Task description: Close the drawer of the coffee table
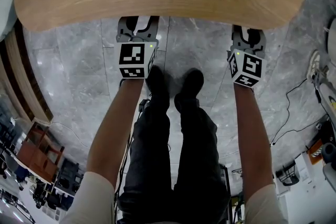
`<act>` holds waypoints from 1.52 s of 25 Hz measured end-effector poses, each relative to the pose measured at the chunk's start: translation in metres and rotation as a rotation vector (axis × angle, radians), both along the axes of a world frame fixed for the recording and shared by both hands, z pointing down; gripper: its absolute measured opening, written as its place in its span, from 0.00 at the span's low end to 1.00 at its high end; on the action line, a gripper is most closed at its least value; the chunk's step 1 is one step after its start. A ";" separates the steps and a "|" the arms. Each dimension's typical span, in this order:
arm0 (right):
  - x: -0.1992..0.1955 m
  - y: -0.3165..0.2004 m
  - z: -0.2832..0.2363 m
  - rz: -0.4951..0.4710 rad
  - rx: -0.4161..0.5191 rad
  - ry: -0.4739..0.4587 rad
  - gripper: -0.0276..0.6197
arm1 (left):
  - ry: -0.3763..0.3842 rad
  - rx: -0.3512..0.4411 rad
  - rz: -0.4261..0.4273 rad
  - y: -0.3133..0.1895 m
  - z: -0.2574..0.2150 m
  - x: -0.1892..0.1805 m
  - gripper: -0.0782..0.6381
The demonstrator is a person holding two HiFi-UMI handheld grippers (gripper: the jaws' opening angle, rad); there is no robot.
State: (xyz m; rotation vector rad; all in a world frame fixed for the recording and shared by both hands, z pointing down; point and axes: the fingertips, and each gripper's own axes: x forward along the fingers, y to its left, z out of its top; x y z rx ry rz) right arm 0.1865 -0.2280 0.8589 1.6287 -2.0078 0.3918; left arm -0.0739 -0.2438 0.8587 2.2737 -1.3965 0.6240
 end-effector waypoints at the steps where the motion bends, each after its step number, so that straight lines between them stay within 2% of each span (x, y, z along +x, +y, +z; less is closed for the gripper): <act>1: 0.000 0.000 0.000 -0.001 -0.007 -0.003 0.31 | 0.000 -0.005 0.000 0.001 0.000 0.000 0.33; 3: -0.001 0.001 -0.001 -0.006 -0.020 -0.006 0.31 | 0.002 -0.018 -0.014 0.004 0.001 -0.001 0.36; 9: -0.010 0.019 -0.010 -0.045 -0.070 0.004 0.31 | -0.002 -0.075 -0.033 0.025 -0.005 -0.012 0.34; 14: -0.011 0.039 -0.020 -0.037 -0.115 0.001 0.30 | -0.014 -0.122 -0.035 0.046 -0.015 -0.016 0.33; 24: -0.008 0.065 -0.078 -0.032 -0.148 -0.005 0.29 | -0.030 -0.140 -0.015 0.062 -0.080 -0.012 0.24; 38: -0.002 0.114 -0.184 0.002 -0.182 -0.042 0.18 | -0.039 -0.158 -0.004 0.096 -0.196 -0.016 0.17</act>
